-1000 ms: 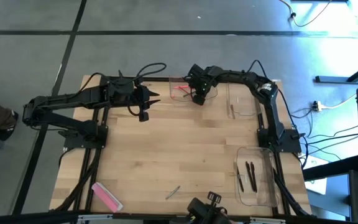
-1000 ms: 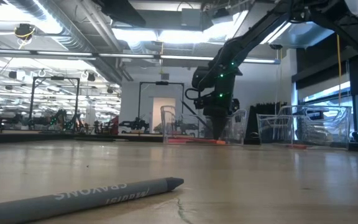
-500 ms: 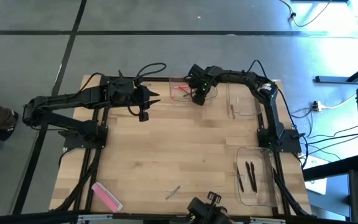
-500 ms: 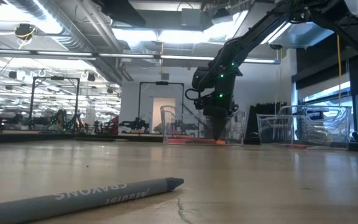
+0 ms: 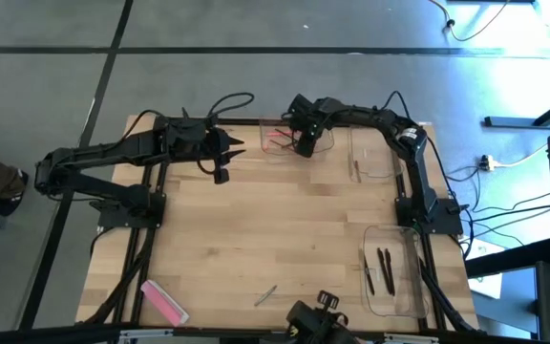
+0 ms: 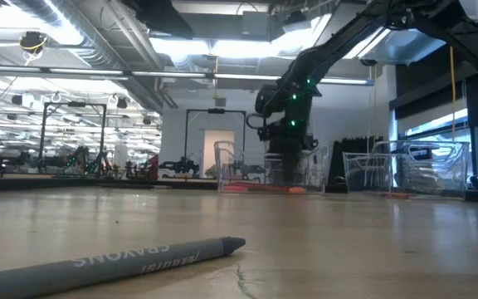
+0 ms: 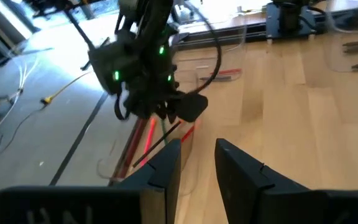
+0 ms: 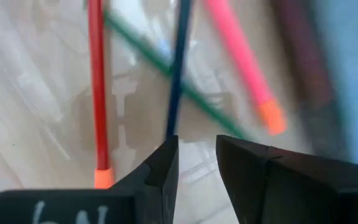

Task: Sort crayons/erasers/pens/pencils in bins
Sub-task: Put the black pen into the bottom right transparent bin

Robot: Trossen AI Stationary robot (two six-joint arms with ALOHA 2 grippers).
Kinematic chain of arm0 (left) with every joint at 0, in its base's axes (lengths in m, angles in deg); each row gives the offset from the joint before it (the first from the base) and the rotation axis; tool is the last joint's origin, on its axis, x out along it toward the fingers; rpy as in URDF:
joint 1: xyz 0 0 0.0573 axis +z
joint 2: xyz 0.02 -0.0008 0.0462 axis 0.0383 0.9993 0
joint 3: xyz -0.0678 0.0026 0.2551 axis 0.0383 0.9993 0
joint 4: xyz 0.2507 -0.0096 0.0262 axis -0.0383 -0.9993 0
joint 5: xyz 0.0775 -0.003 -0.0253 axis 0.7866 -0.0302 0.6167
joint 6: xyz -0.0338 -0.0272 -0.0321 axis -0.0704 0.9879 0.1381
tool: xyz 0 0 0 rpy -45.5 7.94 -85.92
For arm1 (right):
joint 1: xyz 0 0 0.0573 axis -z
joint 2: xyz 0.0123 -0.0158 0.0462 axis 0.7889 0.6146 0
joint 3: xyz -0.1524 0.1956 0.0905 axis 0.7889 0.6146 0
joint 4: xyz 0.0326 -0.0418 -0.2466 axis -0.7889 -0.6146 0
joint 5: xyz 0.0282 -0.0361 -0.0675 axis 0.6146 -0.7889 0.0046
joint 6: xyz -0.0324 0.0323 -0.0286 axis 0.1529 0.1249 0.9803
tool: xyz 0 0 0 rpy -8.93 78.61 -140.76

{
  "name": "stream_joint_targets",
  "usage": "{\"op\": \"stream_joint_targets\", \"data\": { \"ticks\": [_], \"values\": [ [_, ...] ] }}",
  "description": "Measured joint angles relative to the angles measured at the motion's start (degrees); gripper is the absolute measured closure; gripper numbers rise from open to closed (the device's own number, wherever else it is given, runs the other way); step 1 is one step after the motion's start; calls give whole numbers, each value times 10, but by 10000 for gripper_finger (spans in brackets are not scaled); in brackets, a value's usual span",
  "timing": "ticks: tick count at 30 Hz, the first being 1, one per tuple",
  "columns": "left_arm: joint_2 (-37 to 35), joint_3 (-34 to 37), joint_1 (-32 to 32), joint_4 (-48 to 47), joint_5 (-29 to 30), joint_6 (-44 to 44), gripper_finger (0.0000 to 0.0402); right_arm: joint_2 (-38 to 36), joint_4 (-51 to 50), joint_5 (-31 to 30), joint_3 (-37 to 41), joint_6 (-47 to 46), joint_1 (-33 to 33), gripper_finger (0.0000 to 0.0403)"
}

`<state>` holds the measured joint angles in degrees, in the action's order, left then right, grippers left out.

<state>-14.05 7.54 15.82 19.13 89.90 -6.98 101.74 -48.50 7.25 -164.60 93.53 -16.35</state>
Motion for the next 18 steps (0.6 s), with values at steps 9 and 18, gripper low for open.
{"op": "stream_joint_targets", "data": {
  "ticks": [9,18],
  "values": [
    [0,0,58,-43,0,38,311,-45,-22,-29,-53,3,-5,292],
    [26,1,159,-109,21,118,311,-118,-25,-24,-55,18,-71,292]
  ]
}}
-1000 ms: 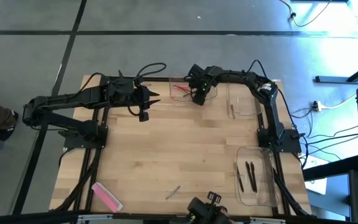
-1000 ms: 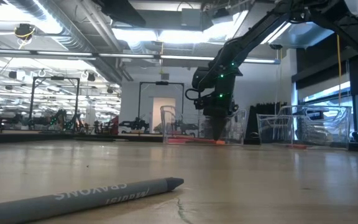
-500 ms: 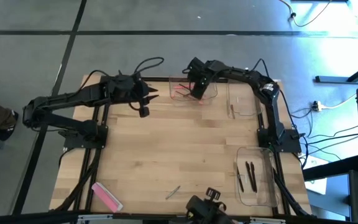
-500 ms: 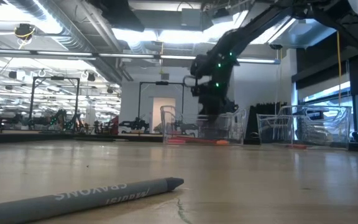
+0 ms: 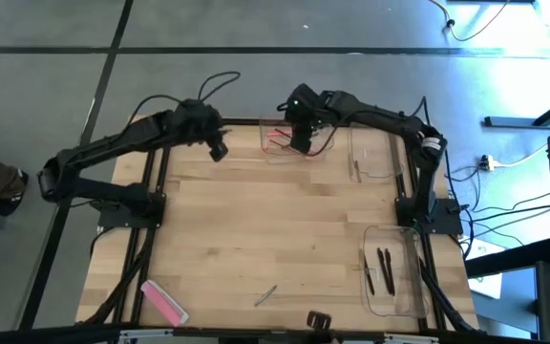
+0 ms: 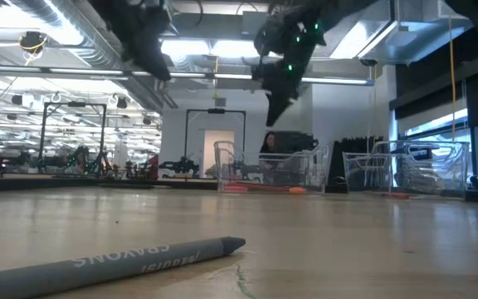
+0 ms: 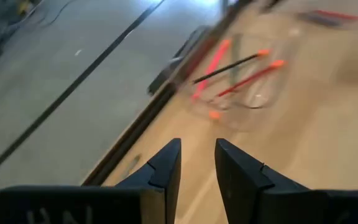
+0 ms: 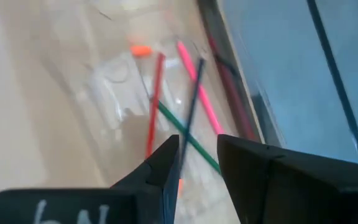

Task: Sort crayons/erasers/pens/pencils in bins
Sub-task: Put the black pen into the bottom right transparent bin

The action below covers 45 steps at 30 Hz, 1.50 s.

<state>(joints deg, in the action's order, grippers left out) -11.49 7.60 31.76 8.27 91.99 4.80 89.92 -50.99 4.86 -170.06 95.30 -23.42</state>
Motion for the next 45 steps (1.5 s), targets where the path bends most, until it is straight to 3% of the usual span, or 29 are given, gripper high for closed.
{"op": "stream_joint_targets", "data": {
  "ticks": [5,10,16,26,35,45],
  "values": [
    [49,0,72,3,-4,4,311,-20,-3,1,0,2,-47,292],
    [109,-2,138,0,-57,-20,311,-40,-3,1,0,2,-86,292],
    [194,-43,192,-52,-68,-45,311,-62,0,6,0,0,-120,292],
    [290,-47,226,-71,-85,-43,311,-71,-8,8,0,-2,-163,292],
    [324,-47,226,-63,-86,-125,311,-99,-8,37,0,-1,-182,292],
    [369,-47,225,-40,-86,-125,312,-105,-6,37,0,-2,-186,292]
  ]
}}
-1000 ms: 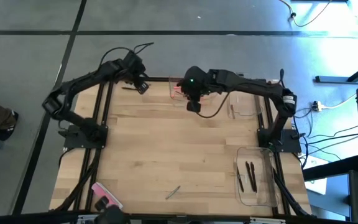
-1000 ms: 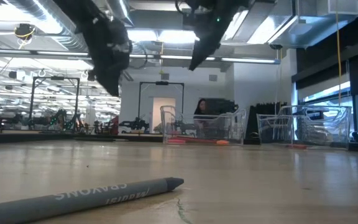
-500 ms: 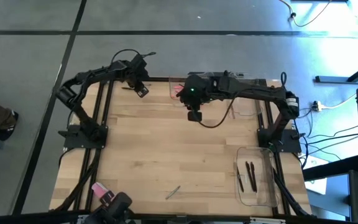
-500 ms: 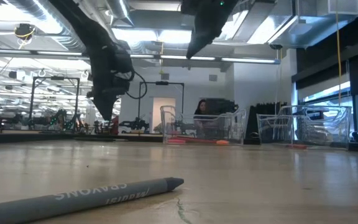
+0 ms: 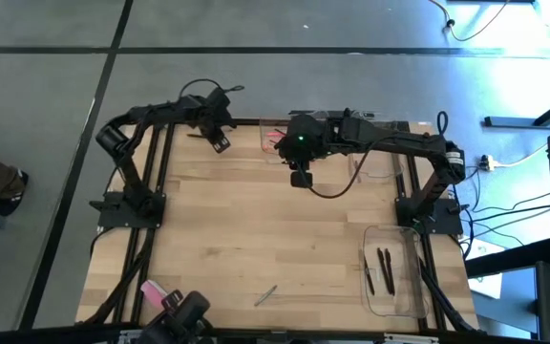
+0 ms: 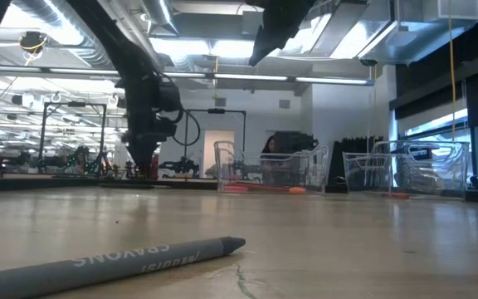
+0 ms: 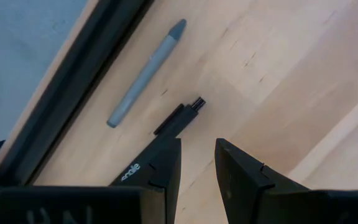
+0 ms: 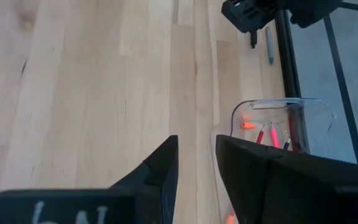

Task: Sort crayons/erasers/pens/pencils in bins
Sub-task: Put the black pen into the bottom right transparent bin

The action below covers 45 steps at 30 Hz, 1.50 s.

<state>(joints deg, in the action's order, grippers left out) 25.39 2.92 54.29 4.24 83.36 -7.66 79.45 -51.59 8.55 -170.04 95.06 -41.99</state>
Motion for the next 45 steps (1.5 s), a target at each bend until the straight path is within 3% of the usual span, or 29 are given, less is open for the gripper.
{"op": "stream_joint_targets", "data": {
  "ticks": [23,34,41,45],
  "values": [
    [25,0,-17,34,42,12,312,0,2,0,0,0,0,292],
    [24,-72,-23,-123,48,74,312,0,3,0,0,0,0,292],
    [24,-55,-29,-128,-39,155,312,0,6,0,0,0,0,292],
    [24,-29,-43,-121,-34,189,312,0,6,0,0,1,0,292]
  ]
}}
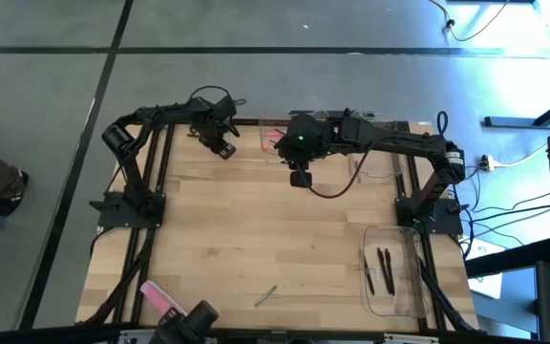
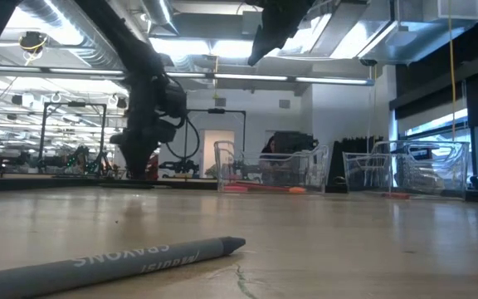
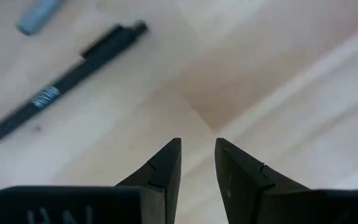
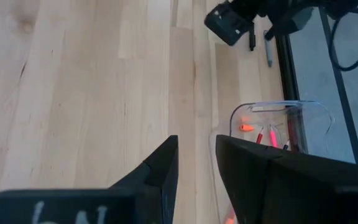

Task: Sort crayons/erasers/pens/pencils in bins
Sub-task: Put the black pen into the bottom right transparent bin

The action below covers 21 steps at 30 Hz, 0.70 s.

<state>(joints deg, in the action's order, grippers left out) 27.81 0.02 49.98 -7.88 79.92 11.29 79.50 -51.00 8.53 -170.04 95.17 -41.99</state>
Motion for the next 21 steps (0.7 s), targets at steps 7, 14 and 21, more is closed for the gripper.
{"op": "stream_joint_targets", "data": {
  "ticks": [7,14,21],
  "values": [
    [0,5,9,98,20,20,312,0,0,0,0,3,0,292],
    [13,6,26,118,20,48,312,0,0,0,0,0,-2,292],
    [47,6,14,171,51,14,311,0,0,0,0,0,-2,292]
  ]
}}
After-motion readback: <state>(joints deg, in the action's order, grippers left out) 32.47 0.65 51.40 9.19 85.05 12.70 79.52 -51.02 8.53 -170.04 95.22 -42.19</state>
